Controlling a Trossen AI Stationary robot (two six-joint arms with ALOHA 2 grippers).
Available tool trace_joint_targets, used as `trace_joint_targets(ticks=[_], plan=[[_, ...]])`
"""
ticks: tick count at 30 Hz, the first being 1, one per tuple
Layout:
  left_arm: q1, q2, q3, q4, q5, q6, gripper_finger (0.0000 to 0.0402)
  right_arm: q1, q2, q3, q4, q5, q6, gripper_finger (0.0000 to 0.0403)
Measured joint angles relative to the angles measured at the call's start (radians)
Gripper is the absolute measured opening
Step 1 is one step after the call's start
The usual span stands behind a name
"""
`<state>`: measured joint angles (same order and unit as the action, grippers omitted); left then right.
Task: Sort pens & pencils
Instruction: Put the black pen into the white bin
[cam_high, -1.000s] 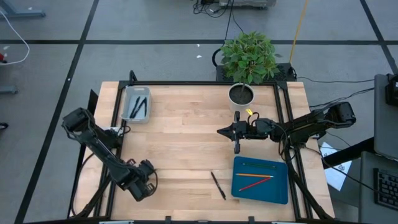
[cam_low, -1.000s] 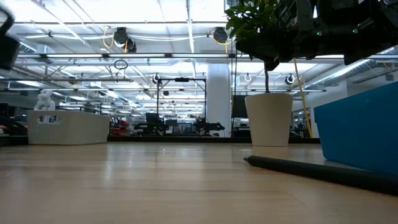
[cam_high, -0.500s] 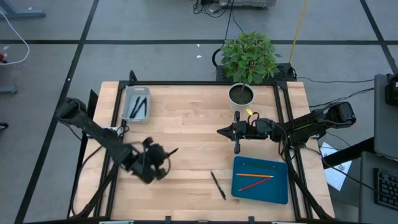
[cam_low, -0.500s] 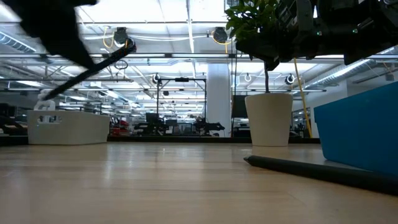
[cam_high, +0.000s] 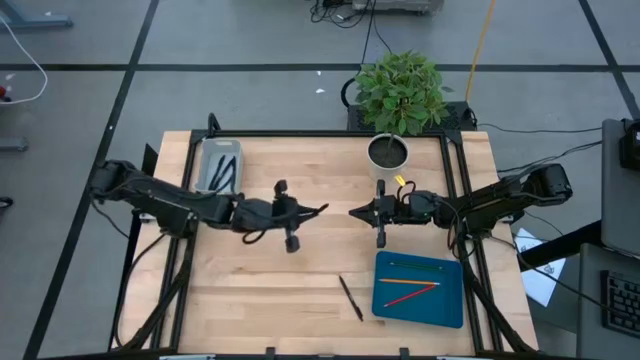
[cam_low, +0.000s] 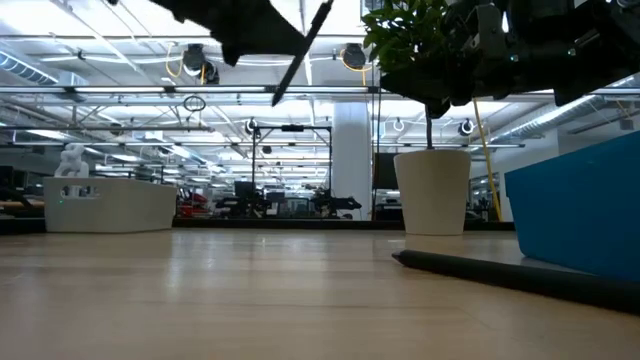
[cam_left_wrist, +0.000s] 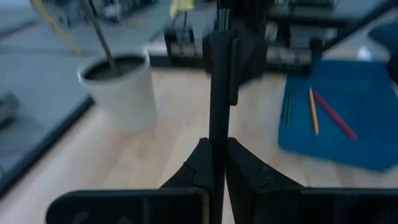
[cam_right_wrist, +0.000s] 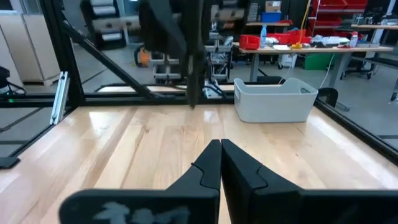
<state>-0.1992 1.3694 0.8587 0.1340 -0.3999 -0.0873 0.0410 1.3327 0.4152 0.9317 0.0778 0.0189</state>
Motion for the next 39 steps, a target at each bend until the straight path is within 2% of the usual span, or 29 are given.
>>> trace_joint_targets(ticks=[3, 7, 17, 23, 39], plan=[[0.006, 0.006, -0.073, 0.157, 0.003, 0.049, 0.0019, 0.000, 0.000, 0.000, 0.001, -0.003, 0.000, 0.0000], [0.004, 0.003, -0.222, 0.469, 0.008, 0.098, 0.0019, 0.000, 0.000, 0.000, -0.002, -0.003, 0.016, 0.0000], [0.046, -0.124, -0.510, 0.805, 0.011, 0.099, 0.0019, 0.026, 0.000, 0.000, 0.020, -0.005, -0.009, 0.0000], [0.067, -0.153, -0.556, 0.836, 0.087, 0.062, 0.0025, 0.069, 0.000, 0.000, 0.031, -0.030, -0.108, 0.0000], [0.065, -0.153, -0.556, 0.828, 0.104, 0.063, 0.0018, 0.070, 0.000, 0.000, 0.036, -0.027, -0.084, 0.0000]])
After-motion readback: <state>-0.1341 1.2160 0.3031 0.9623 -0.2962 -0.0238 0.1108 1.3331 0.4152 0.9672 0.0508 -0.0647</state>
